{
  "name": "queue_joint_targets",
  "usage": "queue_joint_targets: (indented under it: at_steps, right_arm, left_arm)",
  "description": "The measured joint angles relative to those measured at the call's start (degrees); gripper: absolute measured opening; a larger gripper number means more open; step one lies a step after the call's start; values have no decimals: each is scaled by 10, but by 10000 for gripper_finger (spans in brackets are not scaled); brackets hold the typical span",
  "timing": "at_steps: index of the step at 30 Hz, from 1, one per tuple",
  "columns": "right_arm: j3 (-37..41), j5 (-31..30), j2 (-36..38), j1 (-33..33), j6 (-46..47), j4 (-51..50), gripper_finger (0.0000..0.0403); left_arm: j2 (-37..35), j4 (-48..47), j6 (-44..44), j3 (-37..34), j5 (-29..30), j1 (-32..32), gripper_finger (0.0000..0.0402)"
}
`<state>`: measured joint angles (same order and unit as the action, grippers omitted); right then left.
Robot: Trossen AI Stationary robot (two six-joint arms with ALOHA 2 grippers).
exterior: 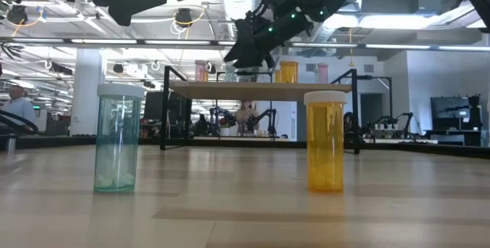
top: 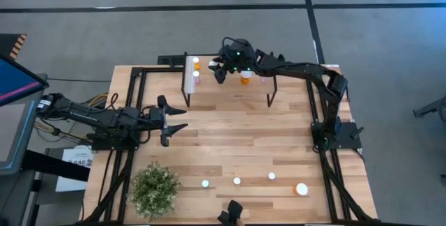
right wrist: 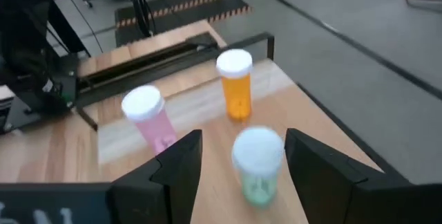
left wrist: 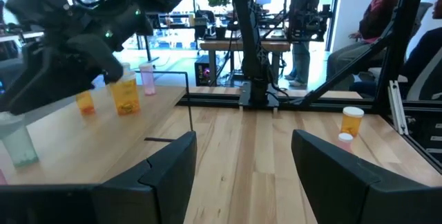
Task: Pick and place medicine bottles onto shelf by color
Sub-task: Put the blue pill bottle on the shelf, then put the pink pill bottle on the shelf
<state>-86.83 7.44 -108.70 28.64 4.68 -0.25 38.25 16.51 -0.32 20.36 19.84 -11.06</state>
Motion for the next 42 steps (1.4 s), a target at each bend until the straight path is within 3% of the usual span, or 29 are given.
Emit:
queue_joint_targets:
  at_steps: [10, 15, 20, 29, 37, 42]
  right_arm:
    - [0, 0, 86, -3, -7, -84, 230]
    - [0, -2, 132, -36, -28, -163, 230]
    - [4, -5, 163, -122, -46, -257, 230]
    - [110, -105, 235, -336, -1, -317, 230]
    - [213, -126, 282, -480, 164, -406, 225]
    - [227, -143, 275, -541, 279, -495, 226]
  left_arm:
    - [0, -1, -4, 0, 0, 0, 226]
    - [0, -1, -5, 0, -1, 0, 226]
    - [0, -1, -10, 0, -2, 0, 226]
    - [0, -3, -12, 0, -3, 0, 226]
    - [0, -3, -19, 0, -6, 0, 226]
    - [0, -2, -21, 0, -6, 0, 226]
